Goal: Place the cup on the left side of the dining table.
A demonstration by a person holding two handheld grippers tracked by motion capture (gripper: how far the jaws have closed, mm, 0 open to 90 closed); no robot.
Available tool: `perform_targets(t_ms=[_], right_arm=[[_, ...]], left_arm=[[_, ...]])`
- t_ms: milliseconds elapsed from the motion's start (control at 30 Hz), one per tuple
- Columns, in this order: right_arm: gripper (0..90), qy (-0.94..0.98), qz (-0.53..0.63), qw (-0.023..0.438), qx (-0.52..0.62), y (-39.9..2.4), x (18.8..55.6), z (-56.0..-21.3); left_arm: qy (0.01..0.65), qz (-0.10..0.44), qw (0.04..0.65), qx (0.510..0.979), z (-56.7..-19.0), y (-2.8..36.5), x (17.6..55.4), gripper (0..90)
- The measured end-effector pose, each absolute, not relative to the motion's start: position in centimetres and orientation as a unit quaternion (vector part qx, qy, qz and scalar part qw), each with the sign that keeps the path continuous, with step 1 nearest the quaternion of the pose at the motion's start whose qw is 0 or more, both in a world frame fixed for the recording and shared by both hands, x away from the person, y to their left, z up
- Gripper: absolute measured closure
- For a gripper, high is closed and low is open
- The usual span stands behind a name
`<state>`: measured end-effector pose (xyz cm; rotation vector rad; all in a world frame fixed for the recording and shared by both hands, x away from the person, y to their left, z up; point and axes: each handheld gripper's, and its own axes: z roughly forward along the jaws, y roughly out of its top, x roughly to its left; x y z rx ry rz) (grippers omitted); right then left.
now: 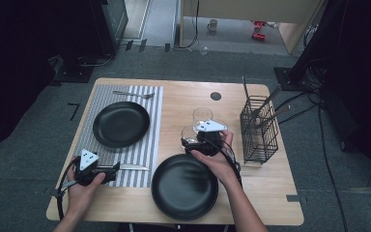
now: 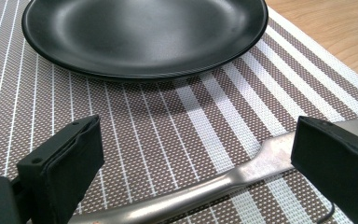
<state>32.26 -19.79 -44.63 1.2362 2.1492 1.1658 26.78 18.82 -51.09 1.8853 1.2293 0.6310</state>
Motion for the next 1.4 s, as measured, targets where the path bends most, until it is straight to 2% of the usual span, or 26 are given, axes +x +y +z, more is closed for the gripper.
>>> perform_targets(t_ms=[167,433,767,1167,1400], right_arm=[[14.6,0.774,0.386,0.218,0.453,-19.5,32.8,-45.5],[16.0,0.773,0.374,0.216,0.464,-18.8,33.3,-46.7],[18.3,0.774,0.376,0.193,0.471,-19.0,33.7,-47.4],[19.1,0.763,0.379,0.188,0.490,-19.2,33.8,-47.0],[19.2,0.761,0.401,0.173,0.480,-19.3,33.4,-45.4]], left_arm=[[0.476,0.256,0.392,0.745,-50.9,18.8,26.6,2.4],[0.477,0.253,0.397,0.742,-50.5,18.5,26.6,2.4],[0.462,0.236,0.411,0.749,-49.7,16.9,26.8,2.4],[0.440,0.225,0.428,0.756,-48.3,15.8,27.3,2.4],[0.431,0.217,0.439,0.758,-47.8,15.3,27.8,2.4]])
